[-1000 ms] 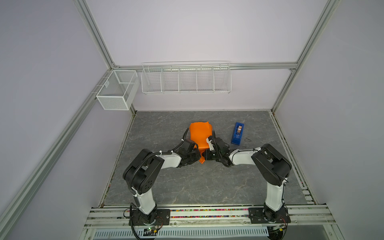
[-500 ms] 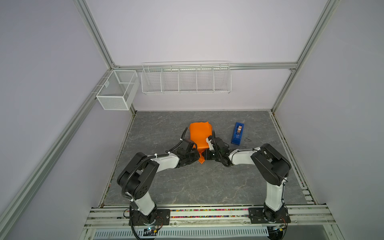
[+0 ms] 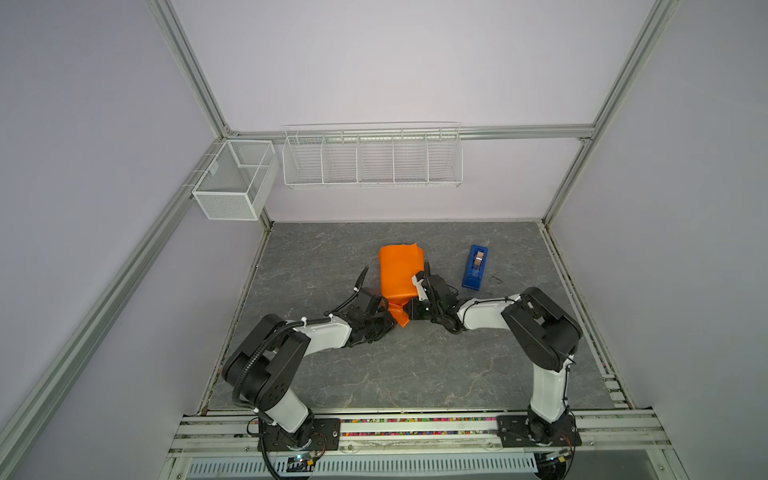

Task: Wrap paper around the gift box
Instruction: 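Pinch the folded paper corner at the box end with the left gripper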

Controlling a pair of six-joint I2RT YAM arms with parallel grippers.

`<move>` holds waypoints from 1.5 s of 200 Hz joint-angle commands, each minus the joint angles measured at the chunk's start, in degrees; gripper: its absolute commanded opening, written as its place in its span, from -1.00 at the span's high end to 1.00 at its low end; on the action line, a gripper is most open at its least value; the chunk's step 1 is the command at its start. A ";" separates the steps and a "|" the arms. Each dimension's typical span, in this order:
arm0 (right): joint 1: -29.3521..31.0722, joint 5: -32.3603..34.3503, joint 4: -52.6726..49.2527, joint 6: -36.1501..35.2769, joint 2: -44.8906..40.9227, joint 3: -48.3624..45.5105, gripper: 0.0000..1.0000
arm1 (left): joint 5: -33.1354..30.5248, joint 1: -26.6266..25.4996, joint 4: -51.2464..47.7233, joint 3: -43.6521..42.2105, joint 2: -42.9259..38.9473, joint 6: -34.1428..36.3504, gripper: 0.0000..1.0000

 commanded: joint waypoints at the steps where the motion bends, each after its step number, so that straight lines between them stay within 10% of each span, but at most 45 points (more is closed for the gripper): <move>1: 0.16 0.57 -0.71 0.95 1.57 -0.03 0.75 | 3.04 0.06 5.70 -2.11 3.24 -4.65 0.46; 129: 0.15 0.67 -1.12 0.93 1.72 0.11 0.75 | 4.74 0.06 20.53 -5.90 6.54 -11.77 0.50; 300: 0.32 0.20 -1.50 -0.11 -1.50 -1.13 0.66 | 4.23 0.32 17.06 -2.27 5.01 -8.13 0.99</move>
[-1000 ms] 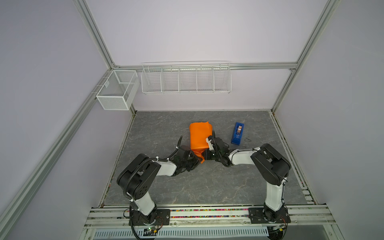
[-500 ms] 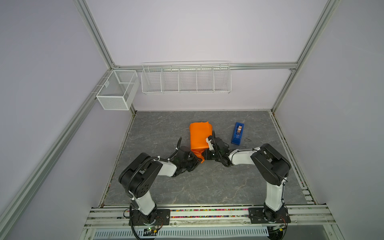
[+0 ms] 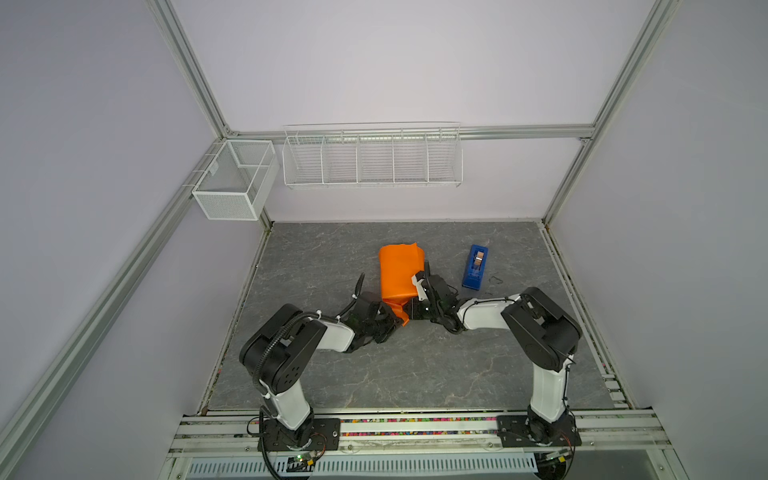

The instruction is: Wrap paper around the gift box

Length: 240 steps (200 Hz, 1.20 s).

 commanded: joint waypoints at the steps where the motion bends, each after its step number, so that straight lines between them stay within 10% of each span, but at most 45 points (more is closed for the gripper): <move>1: 0.34 0.12 -1.65 -0.11 -1.60 -1.15 0.66 | -0.71 0.15 -2.38 1.67 -1.55 1.05 0.99; 98: 1.48 3.61 -7.57 -4.65 -12.91 -5.05 0.58 | -2.76 0.58 -10.76 3.51 -8.19 4.02 1.00; 163: 1.79 9.37 -9.56 -19.97 -24.19 -12.18 0.51 | -3.20 0.67 -14.81 4.11 -10.48 4.79 1.00; 240: 1.88 3.88 -6.57 -25.37 -20.22 -10.69 0.74 | -3.49 0.67 -18.05 3.94 -11.96 5.82 1.00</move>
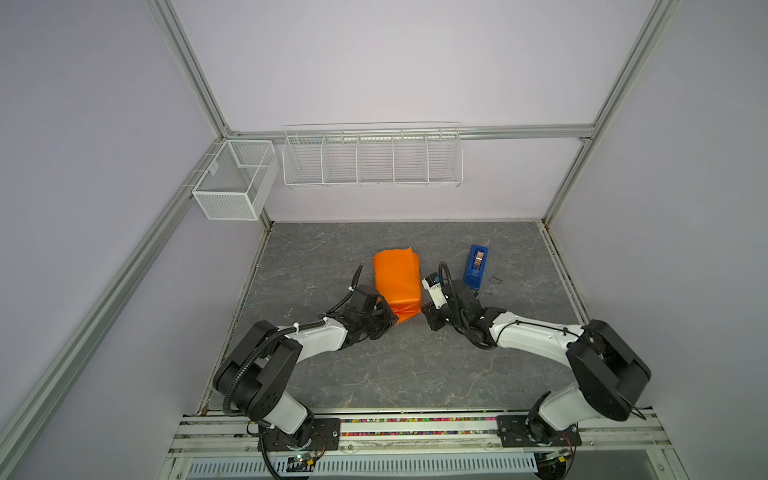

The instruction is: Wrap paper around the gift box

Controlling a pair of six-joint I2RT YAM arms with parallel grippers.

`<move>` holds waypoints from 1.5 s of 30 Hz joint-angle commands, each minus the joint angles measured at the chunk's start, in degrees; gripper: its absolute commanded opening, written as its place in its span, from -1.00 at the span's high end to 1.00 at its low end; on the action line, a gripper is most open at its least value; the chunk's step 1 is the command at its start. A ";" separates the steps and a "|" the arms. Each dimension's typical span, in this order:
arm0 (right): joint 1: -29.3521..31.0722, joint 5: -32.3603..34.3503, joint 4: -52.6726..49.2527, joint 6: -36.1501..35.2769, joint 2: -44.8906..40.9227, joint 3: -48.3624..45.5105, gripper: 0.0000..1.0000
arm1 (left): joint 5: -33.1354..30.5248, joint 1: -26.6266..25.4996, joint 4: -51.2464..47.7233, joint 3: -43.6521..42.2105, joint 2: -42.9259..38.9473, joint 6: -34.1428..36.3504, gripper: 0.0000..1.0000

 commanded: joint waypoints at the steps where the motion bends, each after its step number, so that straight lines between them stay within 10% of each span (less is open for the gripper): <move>1: 0.51 -3.76 2.56 -1.83 2.87 0.81 0.75 | -0.85 0.21 -1.26 1.13 -1.24 0.80 1.00; 21: 0.54 -0.95 5.62 0.33 8.95 5.32 0.77 | -0.68 0.25 -2.31 1.21 -2.15 0.90 1.00; 32: 3.03 -8.46 20.52 -24.44 0.92 -7.97 0.12 | -0.72 0.35 -3.33 1.42 -2.97 0.82 1.00; 45: 4.13 -9.69 21.49 -41.78 7.47 -5.49 0.09 | -0.59 0.68 -4.78 1.90 -3.91 0.27 1.00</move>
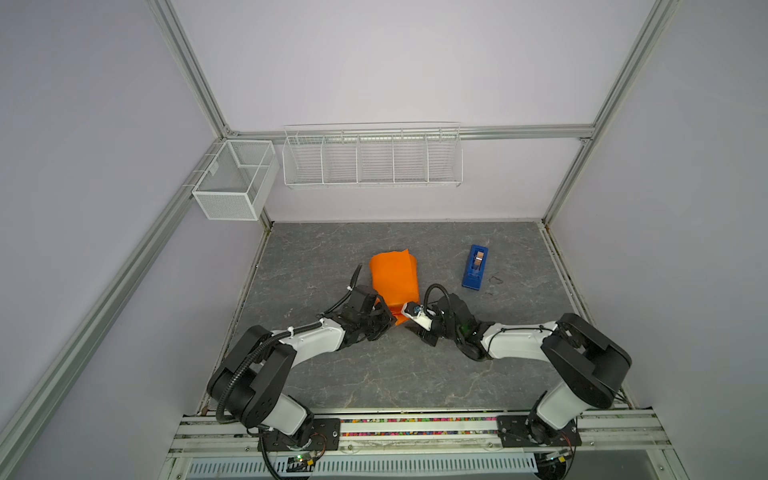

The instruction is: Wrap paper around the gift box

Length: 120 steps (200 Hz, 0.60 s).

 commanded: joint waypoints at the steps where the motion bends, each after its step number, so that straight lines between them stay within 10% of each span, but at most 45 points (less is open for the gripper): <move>1: 0.53 -1.93 1.19 -6.83 2.23 2.14 0.09 | -0.62 0.35 -1.00 1.68 -1.58 -0.11 1.00; 120: 2.38 1.56 2.18 -9.48 8.53 7.29 0.48 | 0.23 0.52 -0.05 1.70 -1.25 -1.24 1.00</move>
